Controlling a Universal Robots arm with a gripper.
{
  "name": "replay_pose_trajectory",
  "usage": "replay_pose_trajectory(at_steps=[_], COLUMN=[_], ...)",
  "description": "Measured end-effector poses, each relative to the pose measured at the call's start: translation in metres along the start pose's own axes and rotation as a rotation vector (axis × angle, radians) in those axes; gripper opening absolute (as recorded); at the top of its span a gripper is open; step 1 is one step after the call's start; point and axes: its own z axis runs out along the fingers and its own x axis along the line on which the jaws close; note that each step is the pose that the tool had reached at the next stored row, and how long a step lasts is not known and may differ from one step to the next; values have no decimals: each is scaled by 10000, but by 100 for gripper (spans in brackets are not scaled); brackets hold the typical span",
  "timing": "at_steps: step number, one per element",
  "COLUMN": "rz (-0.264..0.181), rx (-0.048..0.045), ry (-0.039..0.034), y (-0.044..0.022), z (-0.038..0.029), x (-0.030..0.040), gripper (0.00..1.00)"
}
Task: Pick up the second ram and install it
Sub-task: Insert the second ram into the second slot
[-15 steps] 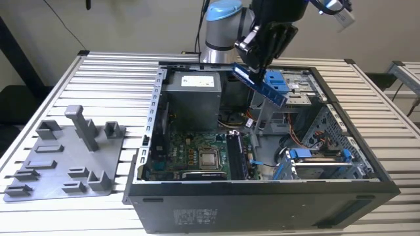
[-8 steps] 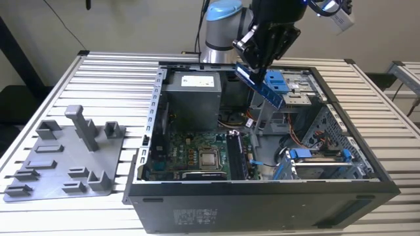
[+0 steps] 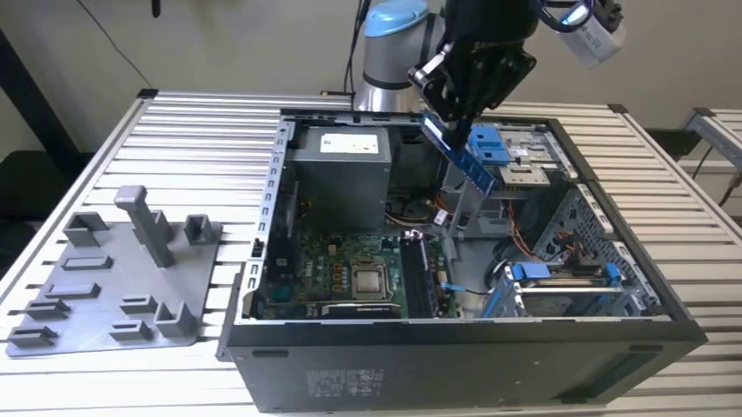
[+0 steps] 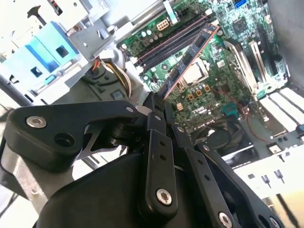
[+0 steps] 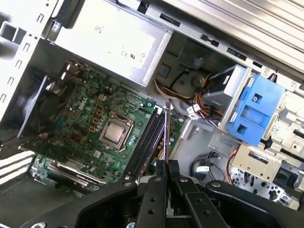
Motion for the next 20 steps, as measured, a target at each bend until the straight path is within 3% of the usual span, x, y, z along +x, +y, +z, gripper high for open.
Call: replay_pose_trajectory(at_steps=[9,20], rz=[1405,2734], rx=[43,82], ry=[-78,-149], y=[-1,-2], z=[18,23], x=[0,1], gripper=[13,13])
